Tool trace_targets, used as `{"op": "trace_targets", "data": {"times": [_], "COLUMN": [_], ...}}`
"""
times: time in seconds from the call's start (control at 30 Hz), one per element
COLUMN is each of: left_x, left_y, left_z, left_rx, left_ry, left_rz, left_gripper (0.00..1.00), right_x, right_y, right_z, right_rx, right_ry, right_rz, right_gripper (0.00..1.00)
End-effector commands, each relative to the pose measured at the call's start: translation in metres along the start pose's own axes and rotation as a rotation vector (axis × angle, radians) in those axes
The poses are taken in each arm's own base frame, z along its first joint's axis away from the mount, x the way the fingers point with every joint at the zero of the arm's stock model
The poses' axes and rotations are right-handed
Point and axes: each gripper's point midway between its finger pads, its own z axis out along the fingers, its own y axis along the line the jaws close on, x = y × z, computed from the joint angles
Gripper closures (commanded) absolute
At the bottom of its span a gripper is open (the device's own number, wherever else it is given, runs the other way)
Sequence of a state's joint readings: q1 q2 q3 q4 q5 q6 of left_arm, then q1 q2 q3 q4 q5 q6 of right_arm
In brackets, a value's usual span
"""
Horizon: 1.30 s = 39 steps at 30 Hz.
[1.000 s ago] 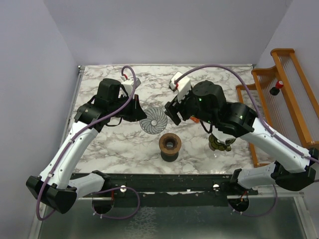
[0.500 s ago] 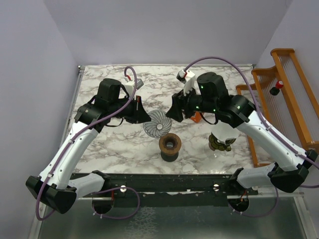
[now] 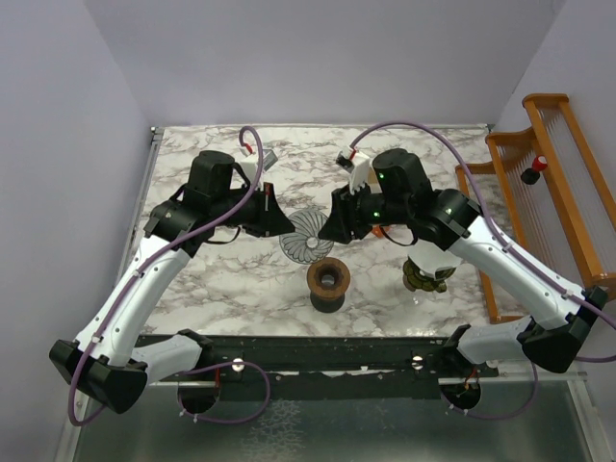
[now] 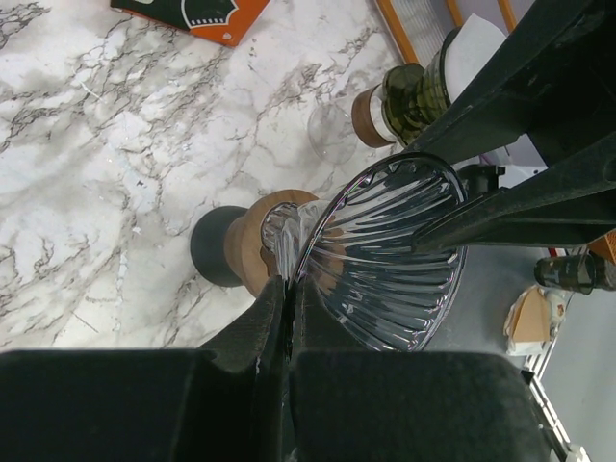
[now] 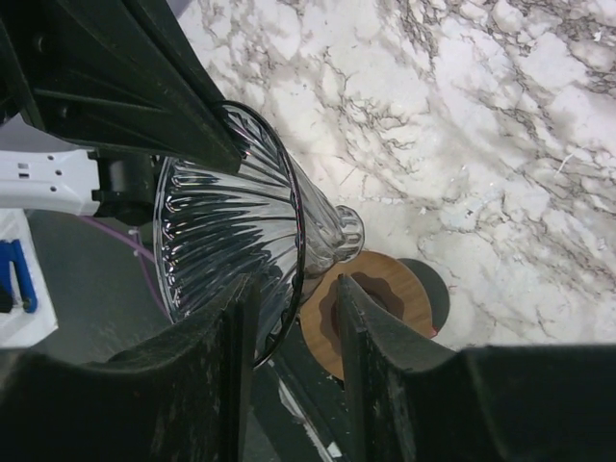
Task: Place the coffee filter in the dripper
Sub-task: Pick up the coffee dripper from the center of the board.
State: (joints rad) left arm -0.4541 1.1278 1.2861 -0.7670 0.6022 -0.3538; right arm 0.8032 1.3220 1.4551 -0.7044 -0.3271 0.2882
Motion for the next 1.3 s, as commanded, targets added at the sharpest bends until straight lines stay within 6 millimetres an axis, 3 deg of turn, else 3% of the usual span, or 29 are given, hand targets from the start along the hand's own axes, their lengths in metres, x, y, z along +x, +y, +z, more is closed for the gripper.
{"op": "trace_targets", "data": {"times": [0.0, 0.3, 1.27], "left_x": [-0.008, -0.002, 0.005], "left_y": [-0.017, -0.019, 0.0], "left_z": [-0.005, 0.0, 0.026], "left_rx": [0.051, 0.047, -0.091], "left_ry": [-0.044, -0.031, -0.009], "left_rz": [0.024, 0.014, -0.006], "left_gripper": [1.0, 1.0, 1.0], "right_x": [-0.006, -0.003, 0.019], "right_y": [0.008, -0.001, -0.028], "right_z": [-0.004, -0.006, -0.012], "right_rx": [-0.04, 0.007, 0.157], "right_ry": [-0.04, -0.046, 0.006], "right_rz": [0.031, 0.048, 0.061], "right_gripper": [0.6, 0.76, 0.72]}}
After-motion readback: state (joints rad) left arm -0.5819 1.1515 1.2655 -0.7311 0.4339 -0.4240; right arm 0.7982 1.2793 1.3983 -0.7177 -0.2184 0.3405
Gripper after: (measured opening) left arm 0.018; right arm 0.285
